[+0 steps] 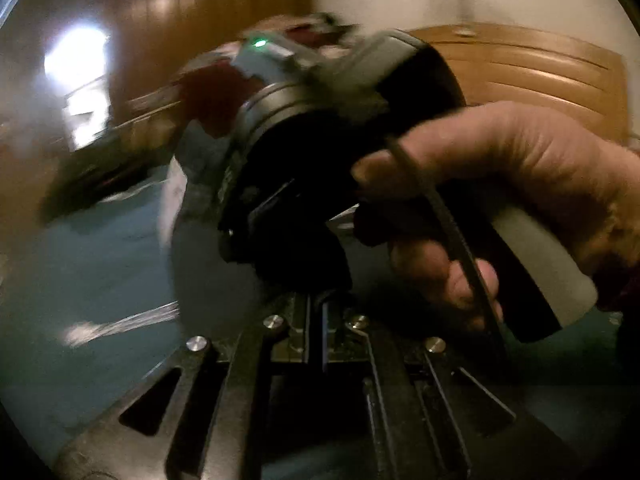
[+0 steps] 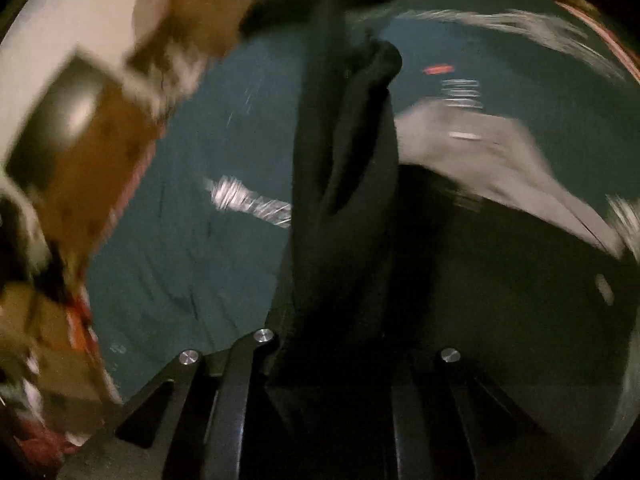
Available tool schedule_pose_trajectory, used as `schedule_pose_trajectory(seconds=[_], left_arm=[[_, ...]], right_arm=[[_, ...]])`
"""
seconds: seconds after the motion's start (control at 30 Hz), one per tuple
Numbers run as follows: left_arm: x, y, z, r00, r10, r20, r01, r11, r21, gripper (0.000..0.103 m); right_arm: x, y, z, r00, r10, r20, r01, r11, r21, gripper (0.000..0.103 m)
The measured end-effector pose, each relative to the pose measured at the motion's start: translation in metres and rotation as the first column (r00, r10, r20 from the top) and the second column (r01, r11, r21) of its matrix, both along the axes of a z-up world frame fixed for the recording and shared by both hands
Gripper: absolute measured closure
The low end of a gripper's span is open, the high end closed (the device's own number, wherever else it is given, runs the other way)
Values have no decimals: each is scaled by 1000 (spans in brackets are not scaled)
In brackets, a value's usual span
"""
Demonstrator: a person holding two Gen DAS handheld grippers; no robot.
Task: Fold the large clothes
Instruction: 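Fold the lifted shirt half over onto the other half with the right gripper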
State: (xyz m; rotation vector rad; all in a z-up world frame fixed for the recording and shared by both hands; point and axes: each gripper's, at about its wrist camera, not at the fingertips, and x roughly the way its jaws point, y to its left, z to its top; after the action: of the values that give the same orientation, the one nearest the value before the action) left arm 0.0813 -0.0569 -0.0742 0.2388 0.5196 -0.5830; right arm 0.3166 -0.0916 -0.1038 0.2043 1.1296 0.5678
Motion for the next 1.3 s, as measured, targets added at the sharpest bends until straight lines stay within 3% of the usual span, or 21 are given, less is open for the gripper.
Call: schedule_pose_trajectory(seconds=[0.1, 0.2, 0.3, 0.37, 0.43, 0.5, 0.6, 0.63, 0.73, 0.8, 0.83, 0.9, 0.93, 0.97, 1.07, 1.1, 1.13, 1.17, 1.2, 1.27, 1.3], left_arm=[[0, -47, -13, 992, -115, -43, 116, 993, 13, 101], [9, -88, -39, 972, -187, -145, 192, 981, 24, 100], [26, -113, -75, 938, -199, -283, 222, 974, 52, 100], [28, -116, -86, 937, -173, -303, 207, 975, 85, 100], [22, -105, -76, 940, -174, -294, 209, 974, 92, 100], [9, -86, -61, 945, -184, -271, 211, 975, 73, 100], [-14, -34, -35, 972, -136, -193, 150, 987, 59, 99], [-19, -19, -30, 978, -106, -180, 117, 992, 49, 99], [-17, 32, -18, 990, 54, -129, -50, 998, 37, 100], [-11, 45, -20, 988, 110, -105, -105, 993, 50, 100], [-12, 43, -24, 987, 121, -102, -114, 991, 70, 100], [-8, 47, -28, 984, 133, -117, -124, 989, 81, 100], [-8, 50, -24, 983, 147, -110, -140, 988, 69, 100], [-1, 55, -21, 982, 165, -97, -161, 986, 49, 100], [18, 38, -35, 985, 136, -110, -129, 989, 69, 100], [24, 27, -50, 984, 90, -152, -71, 989, 130, 99], [30, 15, -70, 982, 69, -173, -27, 973, 231, 100], [31, 6, -93, 982, 70, -173, -6, 938, 346, 100], [27, 7, -106, 987, 55, -148, 5, 926, 378, 100], [20, 13, -94, 987, 70, -144, -14, 934, 358, 100], [18, 21, -75, 985, 88, -148, -42, 955, 292, 100]], right_arm=[[-34, -88, 0, 990, -138, -8, 138, 988, 75, 88], [-47, -153, -26, 971, -229, -68, 234, 968, 92, 88], [-44, -197, -69, 950, -272, -152, 286, 955, 75, 88], [-42, -218, -100, 936, -281, -213, 308, 946, 105, 88], [-35, -234, -114, 929, -281, -241, 327, 928, 180, 90], [-36, -239, -115, 930, -259, -261, 322, 918, 234, 84], [-56, -248, -108, 930, -248, -270, 325, 900, 291, 61], [-66, -251, -105, 930, -252, -267, 329, 894, 305, 48], [-100, -250, -88, 937, -264, -228, 326, 896, 302, 27], [-114, -236, -86, 946, -232, -224, 292, 913, 285, 26], [-120, -229, -86, 951, -223, -215, 277, 924, 264, 27], [-125, -220, -85, 953, -235, -191, 271, 943, 195, 55], [-125, -217, -86, 951, -239, -196, 273, 947, 169, 83], [-125, -218, -89, 947, -255, -197, 284, 949, 136, 93], [-142, -240, -101, 936, -272, -222, 312, 934, 173, 100], [-144, -246, -106, 935, -274, -226, 317, 932, 179, 101], [-145, -249, -109, 935, -271, -230, 315, 931, 182, 101], [-144, -249, -110, 935, -270, -231, 313, 933, 175, 101], [-134, -245, -110, 936, -272, -226, 309, 939, 150, 101], [-138, -245, -108, 939, -266, -216, 298, 945, 133, 101], [-137, -241, -108, 939, -268, -215, 299, 946, 126, 102]])
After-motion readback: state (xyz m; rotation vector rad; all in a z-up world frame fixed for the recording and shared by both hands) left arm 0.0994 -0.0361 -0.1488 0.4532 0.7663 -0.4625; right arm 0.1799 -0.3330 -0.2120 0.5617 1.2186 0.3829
